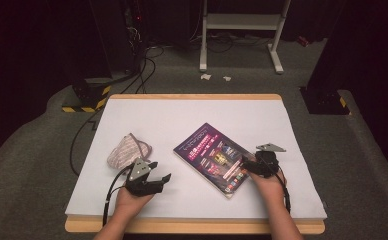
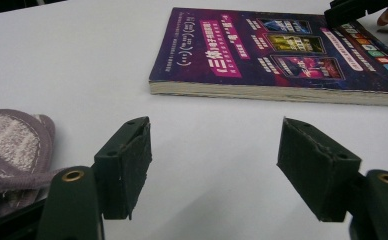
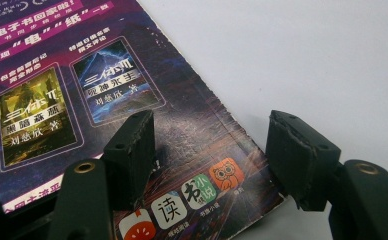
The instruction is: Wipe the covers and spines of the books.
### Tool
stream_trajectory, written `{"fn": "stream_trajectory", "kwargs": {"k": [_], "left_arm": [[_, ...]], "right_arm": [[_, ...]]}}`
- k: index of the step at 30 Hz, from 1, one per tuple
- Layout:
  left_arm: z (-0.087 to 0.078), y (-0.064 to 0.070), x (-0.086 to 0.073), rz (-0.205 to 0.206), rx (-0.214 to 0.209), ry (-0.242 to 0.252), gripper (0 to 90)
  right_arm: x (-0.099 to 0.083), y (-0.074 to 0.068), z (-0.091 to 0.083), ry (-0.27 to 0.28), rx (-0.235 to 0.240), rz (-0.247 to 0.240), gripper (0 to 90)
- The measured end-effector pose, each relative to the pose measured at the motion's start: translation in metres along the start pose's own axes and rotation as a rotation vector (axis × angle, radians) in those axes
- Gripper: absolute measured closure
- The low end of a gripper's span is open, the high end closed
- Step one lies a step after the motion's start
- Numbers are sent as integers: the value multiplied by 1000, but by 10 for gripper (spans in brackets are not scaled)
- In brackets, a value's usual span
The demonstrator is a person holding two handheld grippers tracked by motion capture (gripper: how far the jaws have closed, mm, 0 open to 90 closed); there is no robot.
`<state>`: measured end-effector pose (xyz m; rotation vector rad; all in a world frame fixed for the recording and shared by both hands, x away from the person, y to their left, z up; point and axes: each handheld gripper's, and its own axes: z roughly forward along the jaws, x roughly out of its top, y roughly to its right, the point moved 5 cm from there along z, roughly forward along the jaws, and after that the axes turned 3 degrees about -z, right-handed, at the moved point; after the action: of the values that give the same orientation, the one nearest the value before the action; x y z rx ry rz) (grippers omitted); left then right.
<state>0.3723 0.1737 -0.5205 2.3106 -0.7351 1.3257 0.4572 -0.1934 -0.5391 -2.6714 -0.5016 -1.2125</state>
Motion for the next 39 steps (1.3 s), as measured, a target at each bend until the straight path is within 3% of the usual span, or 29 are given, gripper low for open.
{"fn": "stream_trajectory", "kwargs": {"k": [11, 18, 20, 26, 31, 35, 39], "left_arm": [[4, 8, 0, 19, -9, -11, 281], [7, 10, -4, 33, -19, -47, 260], [7, 14, -4, 27, -47, -62, 229], [10, 36, -4, 90, -75, -80, 205], [14, 43, -9, 128, -78, -128, 193], [16, 49, -13, 149, -78, -163, 184], [19, 57, -18, 212, -44, -197, 169]], "right_arm": [[-9, -23, -11, -7, 44, -52, 408], [-14, -55, -16, -12, 113, -105, 438], [-15, -66, -17, -11, 129, -125, 436], [-17, -94, -18, -17, 168, -169, 429], [-18, -110, -19, -22, 201, -201, 432], [-19, -115, -20, -19, 211, -210, 433], [-19, -114, -20, -16, 219, -202, 445]]}}
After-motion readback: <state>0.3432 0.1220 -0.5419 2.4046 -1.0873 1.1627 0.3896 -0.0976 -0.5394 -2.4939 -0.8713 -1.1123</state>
